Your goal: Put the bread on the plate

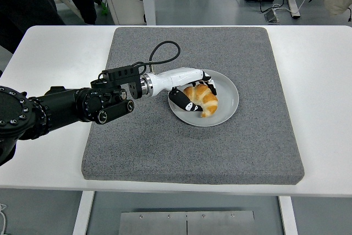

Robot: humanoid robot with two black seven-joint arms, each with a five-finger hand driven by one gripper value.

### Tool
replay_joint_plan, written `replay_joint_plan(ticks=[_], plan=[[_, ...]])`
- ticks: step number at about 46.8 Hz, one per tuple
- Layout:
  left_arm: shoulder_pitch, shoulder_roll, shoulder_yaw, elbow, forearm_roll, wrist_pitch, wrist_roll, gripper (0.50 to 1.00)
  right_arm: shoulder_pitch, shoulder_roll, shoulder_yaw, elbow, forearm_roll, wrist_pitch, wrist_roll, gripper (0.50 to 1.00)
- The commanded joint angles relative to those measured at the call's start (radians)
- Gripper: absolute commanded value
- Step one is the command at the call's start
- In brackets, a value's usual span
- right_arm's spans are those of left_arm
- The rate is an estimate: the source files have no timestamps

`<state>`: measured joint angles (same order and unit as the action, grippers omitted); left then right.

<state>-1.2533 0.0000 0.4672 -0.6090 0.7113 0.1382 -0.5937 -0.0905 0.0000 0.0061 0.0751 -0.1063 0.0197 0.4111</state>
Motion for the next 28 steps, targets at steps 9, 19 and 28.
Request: replay_joint_plan(ticks=[9,19,28], plan=[[0.005,0.0,-0.005,0.0,-0.006,0.0,0.0,0.587,0.0,0.0,0.0,0.0,-0.001,-0.001,0.0,1.0],[0.006,0.0,-0.009,0.0,-0.007,0.0,0.0,0.713,-0.002,0.0,0.0,-0.001,-0.001,0.0,0.0,1.0],[0.014,0.0,-0.025,0.0,-0.007,0.0,-0.001,0.749,-0.002,0.0,0.0,-0.005,0.0,-0.001,0.0,1.0]])
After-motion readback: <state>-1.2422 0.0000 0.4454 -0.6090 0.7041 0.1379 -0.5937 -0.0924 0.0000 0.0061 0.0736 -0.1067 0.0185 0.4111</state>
